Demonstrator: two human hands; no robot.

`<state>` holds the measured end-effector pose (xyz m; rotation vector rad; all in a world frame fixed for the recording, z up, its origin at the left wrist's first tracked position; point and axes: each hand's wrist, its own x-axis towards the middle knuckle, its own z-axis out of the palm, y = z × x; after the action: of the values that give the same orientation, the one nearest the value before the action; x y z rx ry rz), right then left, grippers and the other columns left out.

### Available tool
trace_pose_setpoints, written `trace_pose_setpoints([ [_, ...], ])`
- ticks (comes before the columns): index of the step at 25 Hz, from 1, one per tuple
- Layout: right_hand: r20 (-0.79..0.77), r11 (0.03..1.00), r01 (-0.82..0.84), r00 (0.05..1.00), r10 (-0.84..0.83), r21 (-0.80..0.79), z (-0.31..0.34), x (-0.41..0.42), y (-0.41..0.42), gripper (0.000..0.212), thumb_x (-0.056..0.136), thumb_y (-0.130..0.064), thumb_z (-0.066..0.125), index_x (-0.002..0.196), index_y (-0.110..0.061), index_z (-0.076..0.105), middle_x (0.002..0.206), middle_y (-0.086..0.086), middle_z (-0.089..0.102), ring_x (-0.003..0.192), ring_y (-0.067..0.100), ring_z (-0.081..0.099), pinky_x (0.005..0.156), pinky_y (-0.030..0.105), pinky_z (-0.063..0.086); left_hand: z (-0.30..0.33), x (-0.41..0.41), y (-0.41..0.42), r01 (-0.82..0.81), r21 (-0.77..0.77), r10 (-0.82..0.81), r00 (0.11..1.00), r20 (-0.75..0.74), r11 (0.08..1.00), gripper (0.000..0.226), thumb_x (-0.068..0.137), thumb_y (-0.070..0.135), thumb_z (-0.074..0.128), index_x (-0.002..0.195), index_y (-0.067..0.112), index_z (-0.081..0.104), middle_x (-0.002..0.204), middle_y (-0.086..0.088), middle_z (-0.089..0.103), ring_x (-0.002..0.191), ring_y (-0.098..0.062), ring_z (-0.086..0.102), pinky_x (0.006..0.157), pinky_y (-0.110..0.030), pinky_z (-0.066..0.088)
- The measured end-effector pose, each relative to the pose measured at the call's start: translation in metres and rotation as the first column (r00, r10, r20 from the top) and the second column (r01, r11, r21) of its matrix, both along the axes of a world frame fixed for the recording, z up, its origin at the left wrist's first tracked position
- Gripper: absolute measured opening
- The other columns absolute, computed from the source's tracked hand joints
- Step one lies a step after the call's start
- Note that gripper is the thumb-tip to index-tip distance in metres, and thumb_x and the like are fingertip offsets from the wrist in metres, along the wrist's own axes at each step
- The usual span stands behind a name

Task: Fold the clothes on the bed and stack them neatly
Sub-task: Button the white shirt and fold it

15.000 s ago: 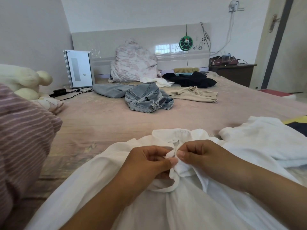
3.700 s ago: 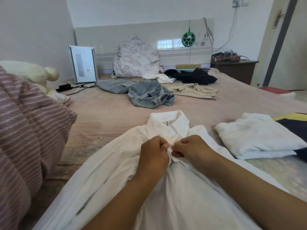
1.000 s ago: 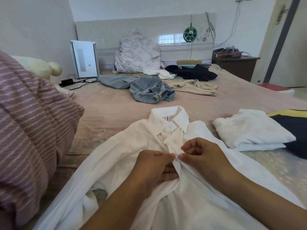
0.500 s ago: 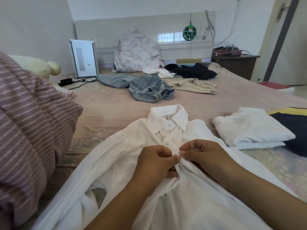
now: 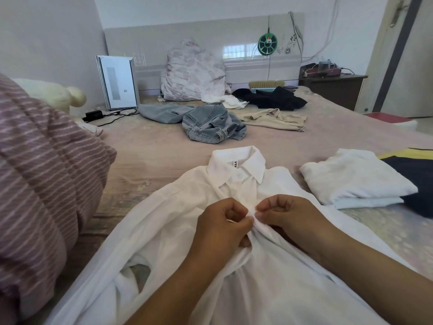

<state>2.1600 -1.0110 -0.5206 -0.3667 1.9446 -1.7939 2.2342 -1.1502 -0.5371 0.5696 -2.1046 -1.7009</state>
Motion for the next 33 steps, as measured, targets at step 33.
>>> trace_pose_setpoints([
  [33, 0.016, 0.996, -0.033, 0.999, 0.034, -0.085, -0.0044, 0.0000, -0.0005, 0.016, 0.085, 0.003, 0.076, 0.098, -0.004, 0.069, 0.081, 0.009, 0.070, 0.072, 0.016, 0.067, 0.074, 0.026, 0.055, 0.0024, 0.0056, 0.0066, 0.011, -0.234, -0.011, 1.000, -0.001, 0.972, 0.018, 0.085, 0.001, 0.074, 0.076, 0.009, 0.060, 0.058, -0.004, 0.059, 0.056, -0.024, 0.068, 0.064, -0.029, 0.049],
])
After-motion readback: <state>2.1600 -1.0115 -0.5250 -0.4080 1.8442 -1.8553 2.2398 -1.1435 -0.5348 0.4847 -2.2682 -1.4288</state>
